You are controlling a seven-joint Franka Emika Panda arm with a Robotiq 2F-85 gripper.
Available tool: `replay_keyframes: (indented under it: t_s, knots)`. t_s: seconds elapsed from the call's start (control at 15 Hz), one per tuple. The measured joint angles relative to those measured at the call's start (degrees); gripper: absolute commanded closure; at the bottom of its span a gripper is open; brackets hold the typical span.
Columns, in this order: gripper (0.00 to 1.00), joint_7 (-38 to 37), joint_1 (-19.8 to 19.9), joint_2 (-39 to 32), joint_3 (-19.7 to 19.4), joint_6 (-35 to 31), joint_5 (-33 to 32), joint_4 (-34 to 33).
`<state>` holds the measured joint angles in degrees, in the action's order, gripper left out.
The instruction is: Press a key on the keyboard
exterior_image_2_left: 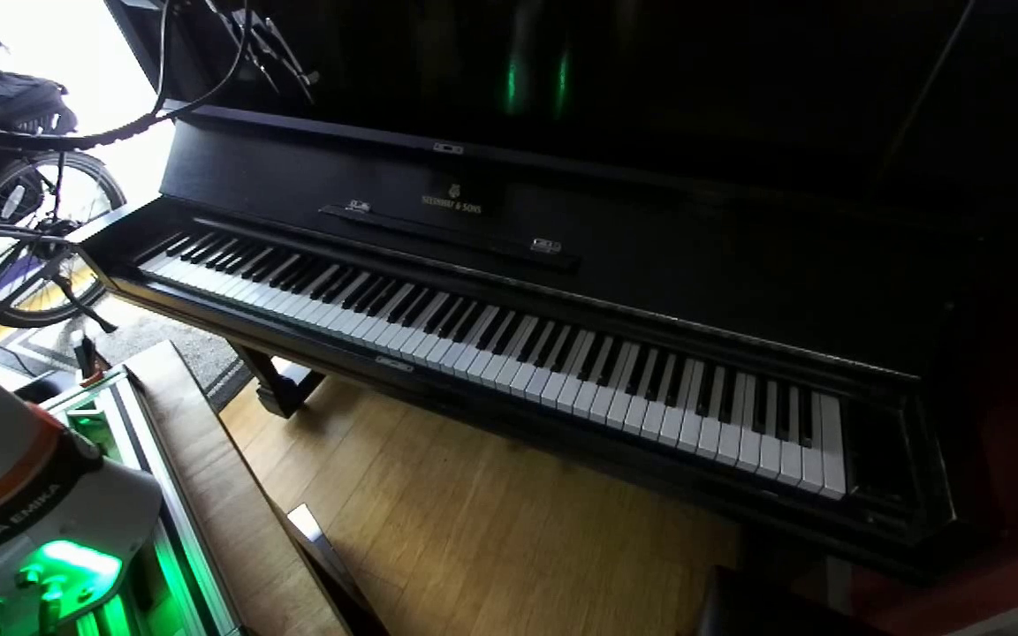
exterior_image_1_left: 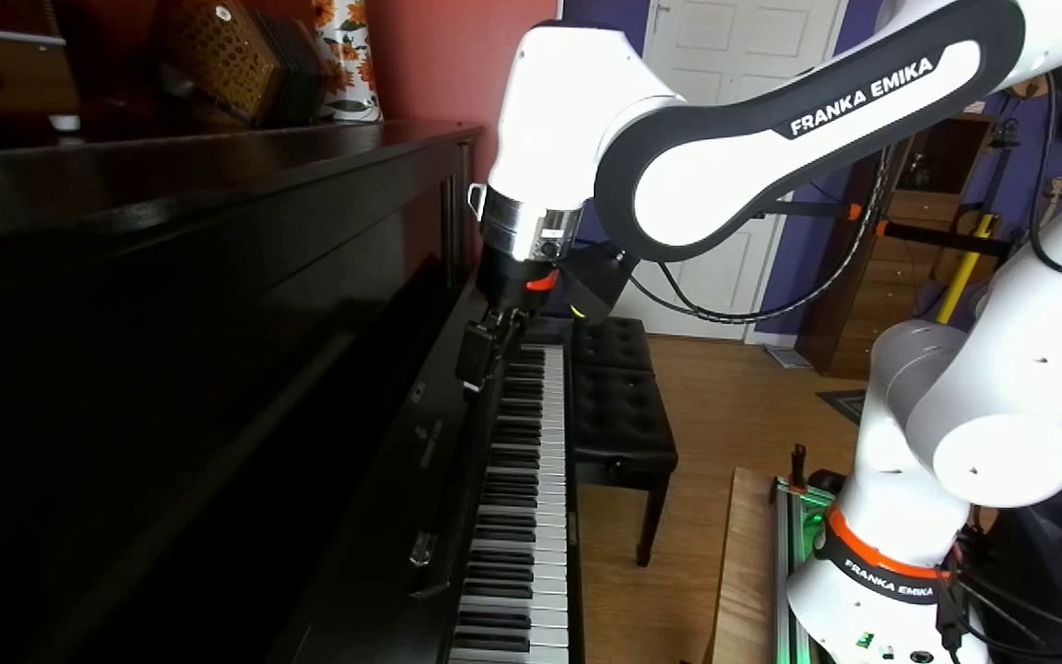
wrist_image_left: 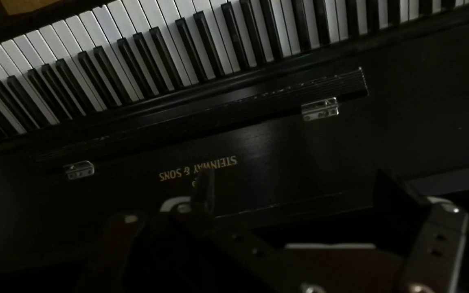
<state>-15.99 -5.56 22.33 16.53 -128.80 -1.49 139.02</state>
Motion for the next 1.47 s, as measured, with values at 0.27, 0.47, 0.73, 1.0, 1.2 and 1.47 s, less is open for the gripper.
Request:
replay_keyframes:
  t_s: [0.27,0.47,0.73,1.0,1.2,1.47]
  knots:
    - [0.00,1.75,0.19,-3.92,-1.92,2.88,-0.53,2.20]
    - [0.00,6.39,0.21,-7.92,-4.40,2.85,-0.41,5.06]
    - [0.00,13.87,0.01,-11.81,-6.47,1.31,-0.21,8.37]
    - [0.00,20.89,-0.41,-17.22,-6.94,-4.62,-0.22,11.93]
    - [0.00,22.59,-0.45,-22.40,-7.31,-9.60,-0.33,12.87]
    - [0.00,22.51,-0.43,-25.91,-8.08,-11.59,-0.33,12.34]
